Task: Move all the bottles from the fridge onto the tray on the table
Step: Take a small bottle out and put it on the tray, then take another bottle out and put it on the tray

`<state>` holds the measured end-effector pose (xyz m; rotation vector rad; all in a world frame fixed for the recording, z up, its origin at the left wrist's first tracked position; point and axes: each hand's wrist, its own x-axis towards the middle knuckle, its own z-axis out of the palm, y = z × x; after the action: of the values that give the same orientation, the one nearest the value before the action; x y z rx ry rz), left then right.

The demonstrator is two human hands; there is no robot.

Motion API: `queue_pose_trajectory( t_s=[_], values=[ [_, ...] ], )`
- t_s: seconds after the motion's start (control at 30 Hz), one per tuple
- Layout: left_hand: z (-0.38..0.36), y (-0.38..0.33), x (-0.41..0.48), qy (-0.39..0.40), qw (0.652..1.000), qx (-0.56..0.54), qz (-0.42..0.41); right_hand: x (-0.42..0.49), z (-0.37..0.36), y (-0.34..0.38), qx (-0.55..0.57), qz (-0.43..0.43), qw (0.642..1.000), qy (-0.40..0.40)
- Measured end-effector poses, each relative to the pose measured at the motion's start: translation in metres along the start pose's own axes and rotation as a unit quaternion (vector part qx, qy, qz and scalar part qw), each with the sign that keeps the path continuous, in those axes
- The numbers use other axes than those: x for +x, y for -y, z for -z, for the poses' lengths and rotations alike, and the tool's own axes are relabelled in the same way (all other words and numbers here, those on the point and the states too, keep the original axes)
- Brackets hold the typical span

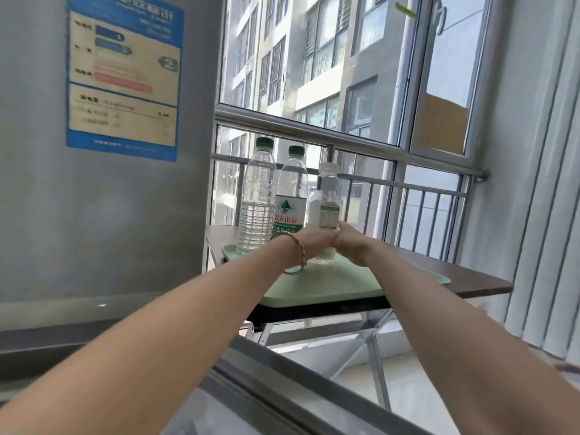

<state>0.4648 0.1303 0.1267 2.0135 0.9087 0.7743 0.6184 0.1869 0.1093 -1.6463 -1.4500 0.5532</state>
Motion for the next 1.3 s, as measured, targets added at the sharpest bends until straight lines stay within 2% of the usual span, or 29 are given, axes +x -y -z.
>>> queue_pose_trajectory(
  t_s=[0.1, 0.17, 0.3, 0.37, 0.43, 0.7, 0.93, 1.13, 1.23, 1.3],
  values=[
    [-0.002, -0.001, -0.003, -0.017, 0.999, 0.035, -0.002, 0.023, 0.003, -0.015, -0.019, -0.022, 1.0, -0.005],
    [0.003, -0.001, -0.003, -0.002, 0.999, 0.045, -0.009, 0.037, 0.006, -0.024, -0.03, -0.03, 0.997, -0.059],
    [0.016, 0.0, -0.008, -0.026, 0.993, 0.117, -0.004, -0.044, -0.007, 0.037, -0.163, 0.019, 0.967, -0.197],
    [0.021, -0.003, -0.018, -0.036, 0.989, 0.146, -0.014, -0.062, -0.012, 0.051, -0.199, 0.055, 0.952, -0.227],
    [0.031, -0.009, -0.038, -0.05, 0.983, 0.175, -0.026, -0.082, -0.02, 0.065, -0.218, 0.082, 0.946, -0.225],
    [0.084, -0.011, -0.141, -0.078, 0.949, 0.3, -0.055, -0.165, -0.075, 0.123, -0.257, 0.123, 0.95, -0.128],
    [0.132, 0.027, -0.222, -0.094, 0.948, 0.303, -0.021, -0.215, -0.156, 0.155, -0.266, 0.175, 0.947, -0.046],
    [0.17, 0.101, -0.273, -0.06, 0.933, 0.348, 0.068, -0.229, -0.259, 0.153, -0.269, 0.177, 0.942, 0.097],
    [0.18, 0.135, -0.289, -0.07, 0.922, 0.377, 0.055, -0.231, -0.304, 0.147, -0.29, 0.203, 0.919, 0.176],
    [0.182, 0.156, -0.296, -0.096, 0.894, 0.434, 0.05, -0.231, -0.333, 0.14, -0.286, 0.215, 0.908, 0.217]
  ],
)
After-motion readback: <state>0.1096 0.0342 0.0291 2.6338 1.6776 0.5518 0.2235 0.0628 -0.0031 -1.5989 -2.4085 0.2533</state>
